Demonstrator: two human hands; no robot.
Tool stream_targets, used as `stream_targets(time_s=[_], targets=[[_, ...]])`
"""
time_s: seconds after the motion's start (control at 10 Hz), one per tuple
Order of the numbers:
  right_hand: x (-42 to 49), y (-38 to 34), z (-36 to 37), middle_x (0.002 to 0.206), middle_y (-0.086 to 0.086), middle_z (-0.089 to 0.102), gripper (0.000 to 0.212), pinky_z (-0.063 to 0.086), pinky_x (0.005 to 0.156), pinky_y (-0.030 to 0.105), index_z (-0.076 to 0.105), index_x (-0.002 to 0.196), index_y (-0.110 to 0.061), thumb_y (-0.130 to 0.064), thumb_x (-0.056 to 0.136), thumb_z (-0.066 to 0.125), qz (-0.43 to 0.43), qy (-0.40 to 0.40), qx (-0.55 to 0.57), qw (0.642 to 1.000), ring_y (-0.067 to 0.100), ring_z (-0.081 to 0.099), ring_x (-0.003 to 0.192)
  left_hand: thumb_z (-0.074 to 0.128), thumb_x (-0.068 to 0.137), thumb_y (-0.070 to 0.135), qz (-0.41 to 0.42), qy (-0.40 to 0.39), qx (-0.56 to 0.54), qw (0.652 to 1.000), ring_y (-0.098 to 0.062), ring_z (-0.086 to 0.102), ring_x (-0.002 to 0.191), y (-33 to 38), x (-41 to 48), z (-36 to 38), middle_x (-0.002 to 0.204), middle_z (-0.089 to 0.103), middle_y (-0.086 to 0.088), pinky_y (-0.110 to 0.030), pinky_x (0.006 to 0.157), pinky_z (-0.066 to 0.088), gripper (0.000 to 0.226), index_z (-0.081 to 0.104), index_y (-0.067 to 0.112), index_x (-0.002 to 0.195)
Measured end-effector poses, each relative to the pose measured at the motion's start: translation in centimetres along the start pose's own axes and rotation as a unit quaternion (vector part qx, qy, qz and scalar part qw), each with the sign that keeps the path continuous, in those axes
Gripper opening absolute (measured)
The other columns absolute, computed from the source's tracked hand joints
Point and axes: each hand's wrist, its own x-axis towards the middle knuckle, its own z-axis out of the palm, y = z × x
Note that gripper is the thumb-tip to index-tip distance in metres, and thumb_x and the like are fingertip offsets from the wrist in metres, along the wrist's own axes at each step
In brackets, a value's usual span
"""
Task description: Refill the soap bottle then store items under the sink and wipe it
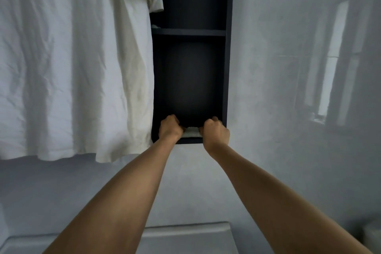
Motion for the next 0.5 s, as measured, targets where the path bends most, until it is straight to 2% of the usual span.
stream_targets(time_s=[0.1, 0.2, 0.3, 0.4, 0.5], targets=[[-0.7, 0.5, -0.1, 0.118, 0.008, 0.05, 0.026, 0.039, 0.069, 0.032, 0.061, 0.113, -0.01, -0.024, 0.097, 0.046, -0.027, 0.028, -0.005, 0.999, 0.026, 0.056, 0.097, 0.061, 0.091, 0.016, 0.011, 0.023, -0.004, 1.0, -0.032, 0.056, 0.116, 0.1, -0.7, -0.5, 0.125, 0.06, -0.016, -0.035, 0.096, 0.046, 0.03, 0.058, 0.004, 0.118], [-1.0, 1.0, -0.9, 0.116, 0.008, 0.051, 0.028, 0.036, 0.067, 0.03, 0.061, 0.113, -0.013, -0.028, 0.098, 0.042, -0.04, 0.083, 0.027, 0.995, 0.028, 0.057, 0.096, 0.057, 0.094, 0.016, 0.01, 0.043, -0.02, 0.999, -0.032, 0.057, 0.114, 0.5, -1.2, -1.6, 0.121, 0.062, -0.017, -0.032, 0.091, 0.045, 0.025, 0.061, 0.002, 0.114], [-0.9, 1.3, -2.8, 0.11, 0.008, 0.056, 0.03, 0.033, 0.065, 0.028, 0.06, 0.111, -0.013, -0.031, 0.099, 0.039, -0.025, 0.141, 0.063, 0.988, 0.028, 0.06, 0.09, 0.054, 0.096, 0.025, 0.013, 0.038, -0.07, 0.997, -0.03, 0.064, 0.102, 1.3, -1.3, -2.8, 0.105, 0.069, -0.014, -0.033, 0.085, 0.05, 0.024, 0.067, 0.005, 0.099], [-0.6, 1.6, -4.9, 0.096, 0.009, 0.065, 0.036, 0.033, 0.063, 0.028, 0.061, 0.1, -0.012, -0.037, 0.1, 0.035, 0.005, 0.179, 0.077, 0.981, 0.031, 0.062, 0.085, 0.052, 0.097, 0.031, 0.034, 0.016, -0.125, 0.992, -0.02, 0.065, 0.074, 2.8, -1.5, -3.4, 0.082, 0.069, -0.008, -0.028, 0.072, 0.049, 0.034, 0.067, 0.011, 0.075], [-0.6, 2.0, -6.2, 0.088, 0.011, 0.067, 0.041, 0.033, 0.063, 0.029, 0.06, 0.098, -0.012, -0.041, 0.1, 0.031, 0.037, 0.189, 0.101, 0.976, 0.032, 0.062, 0.082, 0.051, 0.096, 0.038, 0.08, 0.022, -0.14, 0.987, -0.018, 0.059, 0.069, 5.1, -2.2, -3.3, 0.065, 0.06, 0.0, -0.025, 0.069, 0.042, 0.044, 0.063, 0.019, 0.059]])
